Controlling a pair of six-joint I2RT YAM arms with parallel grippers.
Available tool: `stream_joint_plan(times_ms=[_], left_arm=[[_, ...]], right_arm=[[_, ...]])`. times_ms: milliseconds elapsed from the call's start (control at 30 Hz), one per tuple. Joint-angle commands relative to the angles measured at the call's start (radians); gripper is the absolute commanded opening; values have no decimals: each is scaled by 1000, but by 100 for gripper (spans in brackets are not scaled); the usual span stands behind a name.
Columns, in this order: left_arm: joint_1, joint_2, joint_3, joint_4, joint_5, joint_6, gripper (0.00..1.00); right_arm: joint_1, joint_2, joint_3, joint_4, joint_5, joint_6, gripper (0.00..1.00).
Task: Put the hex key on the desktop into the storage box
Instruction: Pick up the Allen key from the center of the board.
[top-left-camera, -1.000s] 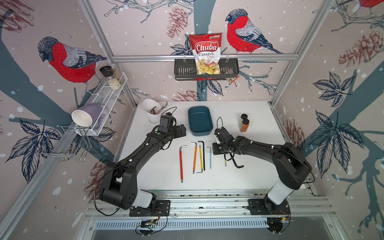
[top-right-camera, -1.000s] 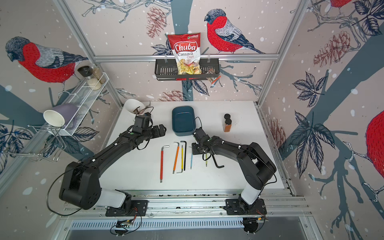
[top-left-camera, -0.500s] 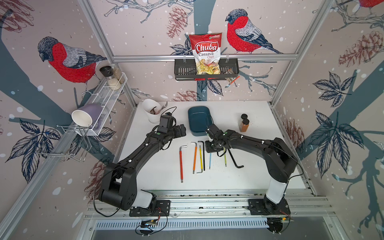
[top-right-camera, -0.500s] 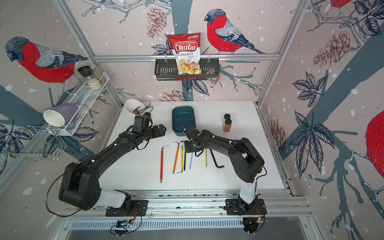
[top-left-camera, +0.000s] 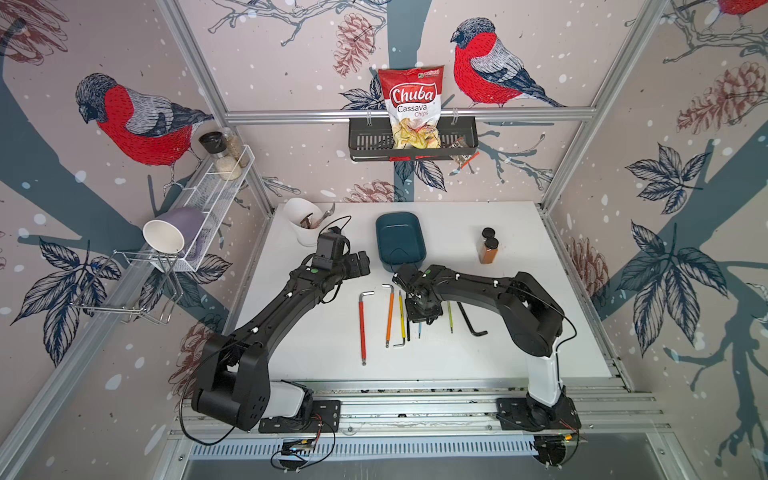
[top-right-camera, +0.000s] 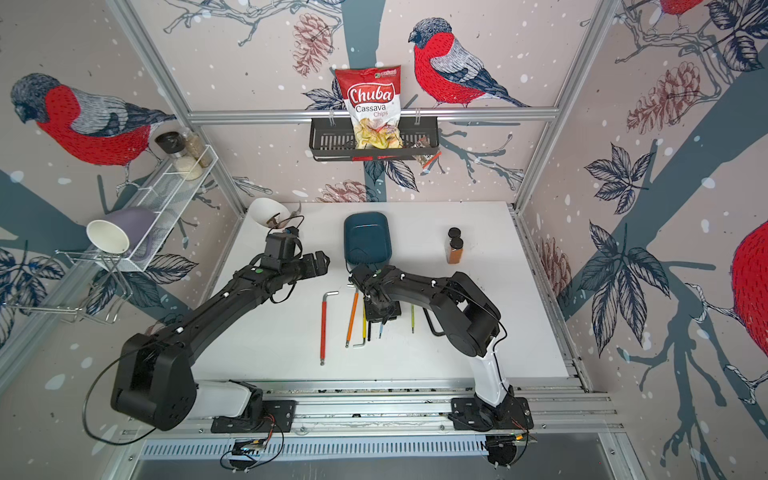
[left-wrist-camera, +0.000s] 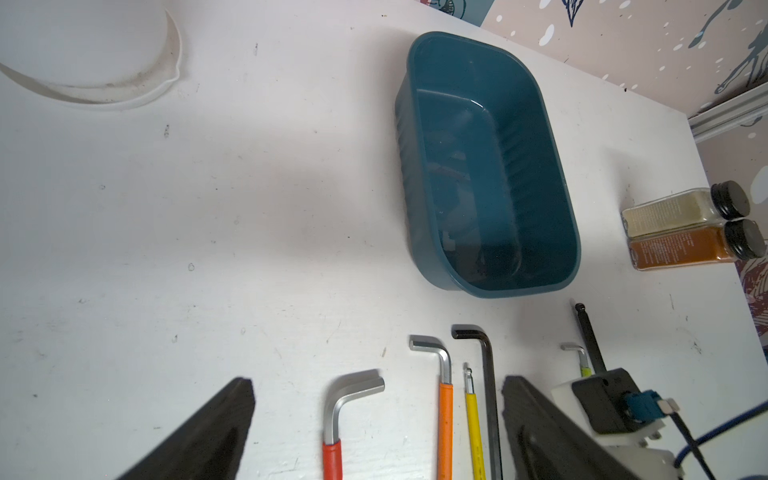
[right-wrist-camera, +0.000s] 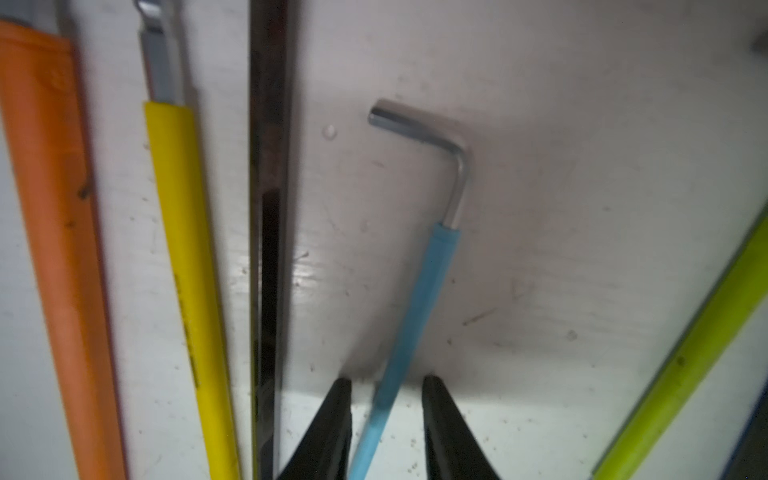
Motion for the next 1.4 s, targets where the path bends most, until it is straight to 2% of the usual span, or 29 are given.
stream_joint_plan(times_ms=[0,100,200,333,533,733,1067,1367], left_arm=[[2,-15,-4,13,10,-1,97],[3,-25,-1,8,10,0,97],[2,-38,-7,11,10,-3,96],[2,-39,-15,12,9,-7,97],[3,-38,-12,8,18,-19,97],[3,-46,-9,12,31,-38,97],[2,-43,-8,26,25,-67,96],[3,-14,13,46,28,-80,96]], right_arm=[[2,34,-45,17,15,33,26],[4,44,-121,83,5,54,10],[8,50,-191,153,-14,69,0],[5,30,-280,267,-20,85,0],[-31,-134,-402,472,-17,109,0],[-104,-259,-440,603,-35,75,0],[-188,-350,-392,659,-80,-6,0],[-270,-301,-190,612,-164,-102,0]])
